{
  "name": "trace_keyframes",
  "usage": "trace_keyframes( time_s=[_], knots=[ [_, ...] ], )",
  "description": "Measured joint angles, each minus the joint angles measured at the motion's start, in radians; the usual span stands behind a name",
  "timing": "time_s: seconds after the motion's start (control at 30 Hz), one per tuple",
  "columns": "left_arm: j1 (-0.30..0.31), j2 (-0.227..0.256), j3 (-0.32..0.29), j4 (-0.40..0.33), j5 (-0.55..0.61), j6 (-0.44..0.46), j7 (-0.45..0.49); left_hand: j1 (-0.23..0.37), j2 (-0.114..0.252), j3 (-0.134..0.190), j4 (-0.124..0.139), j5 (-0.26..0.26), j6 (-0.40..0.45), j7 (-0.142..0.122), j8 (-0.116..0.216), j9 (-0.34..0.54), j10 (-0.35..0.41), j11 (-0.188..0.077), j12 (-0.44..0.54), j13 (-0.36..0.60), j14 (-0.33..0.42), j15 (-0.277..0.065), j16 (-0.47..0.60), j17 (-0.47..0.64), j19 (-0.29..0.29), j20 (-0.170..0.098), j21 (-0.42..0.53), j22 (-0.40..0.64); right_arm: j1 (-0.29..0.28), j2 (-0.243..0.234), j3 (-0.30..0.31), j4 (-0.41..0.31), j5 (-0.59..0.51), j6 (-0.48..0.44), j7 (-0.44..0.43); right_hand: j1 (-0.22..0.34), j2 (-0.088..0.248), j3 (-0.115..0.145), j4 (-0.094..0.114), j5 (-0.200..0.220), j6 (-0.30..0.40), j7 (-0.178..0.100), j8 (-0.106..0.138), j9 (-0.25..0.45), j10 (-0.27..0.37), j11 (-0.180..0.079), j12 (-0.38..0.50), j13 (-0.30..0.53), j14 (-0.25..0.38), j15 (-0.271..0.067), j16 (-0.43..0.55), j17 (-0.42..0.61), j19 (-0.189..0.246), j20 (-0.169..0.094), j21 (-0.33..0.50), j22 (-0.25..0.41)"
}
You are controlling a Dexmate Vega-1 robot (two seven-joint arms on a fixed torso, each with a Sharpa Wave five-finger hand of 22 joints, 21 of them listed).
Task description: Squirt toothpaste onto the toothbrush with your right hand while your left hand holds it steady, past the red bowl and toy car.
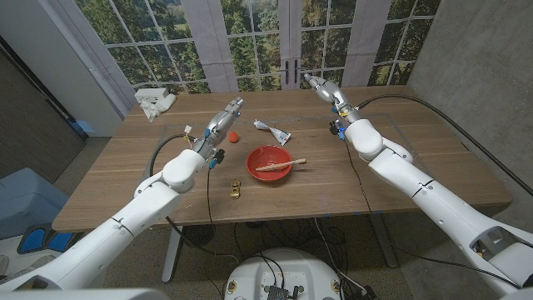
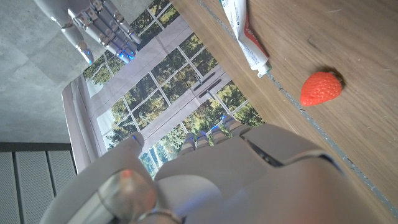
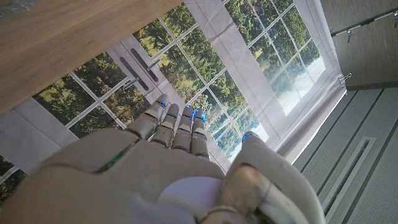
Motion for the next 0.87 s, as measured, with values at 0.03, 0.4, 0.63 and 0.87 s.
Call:
trace_keyframes(
  time_s=[0.03,0.4,0.63,0.87],
  knots=[
    [0.000,-0.001,0.000,0.004,0.000,0.000,0.000,0.000,0.000,0.009,0.000,0.002,0.001,-0.001,0.000,0.000,0.000,0.000,0.000,0.000,0.000,0.000,0.000,0.000,0.004,0.002,0.004,0.000,0.000,0.000,0.000,0.000,0.004,0.002,-0.001,-0.004,-0.004,0.003,0.002,0.003,0.000,0.000,0.000,0.000,0.000,0.000,0.000,0.000,0.000,0.000,0.001,-0.002,0.000,0.000,0.003,-0.001],
    [-0.002,-0.047,-0.022,0.108,-0.034,-0.161,-0.038,-0.028,-0.009,0.085,-0.008,0.015,0.052,-0.030,0.001,0.000,0.030,-0.015,0.000,0.000,0.042,-0.002,0.000,-0.005,0.041,0.001,0.004,0.000,-0.033,0.023,0.024,0.014,0.081,0.030,-0.021,-0.032,-0.008,0.020,0.028,0.003,-0.007,0.007,0.000,0.000,-0.003,0.004,0.000,-0.019,-0.012,0.002,0.004,-0.019,-0.018,0.003,0.003,-0.002],
    [-0.002,-0.076,-0.038,0.164,-0.045,-0.248,-0.046,-0.031,-0.006,0.118,-0.011,0.022,0.075,-0.042,0.007,0.000,0.057,-0.021,0.008,0.000,0.058,-0.002,0.000,-0.005,0.059,0.002,0.004,-0.002,-0.061,0.034,0.039,0.001,0.120,0.035,-0.044,-0.047,-0.013,0.029,0.037,0.010,-0.007,0.007,0.004,-0.005,-0.003,0.004,0.008,-0.028,-0.012,0.002,0.005,-0.030,-0.021,0.000,0.003,-0.002],
    [0.007,-0.111,-0.055,0.200,-0.047,-0.314,-0.029,-0.037,-0.011,0.148,-0.016,0.022,0.101,-0.044,0.007,0.000,0.082,-0.022,0.008,0.000,0.084,-0.005,0.000,-0.005,0.081,0.001,0.007,-0.005,-0.104,0.048,0.072,-0.004,0.156,0.076,-0.086,-0.063,-0.019,0.046,0.034,0.010,0.012,0.014,0.012,-0.005,0.020,0.013,0.015,-0.042,0.010,0.001,0.008,-0.052,-0.002,0.004,0.011,-0.007]
  ],
)
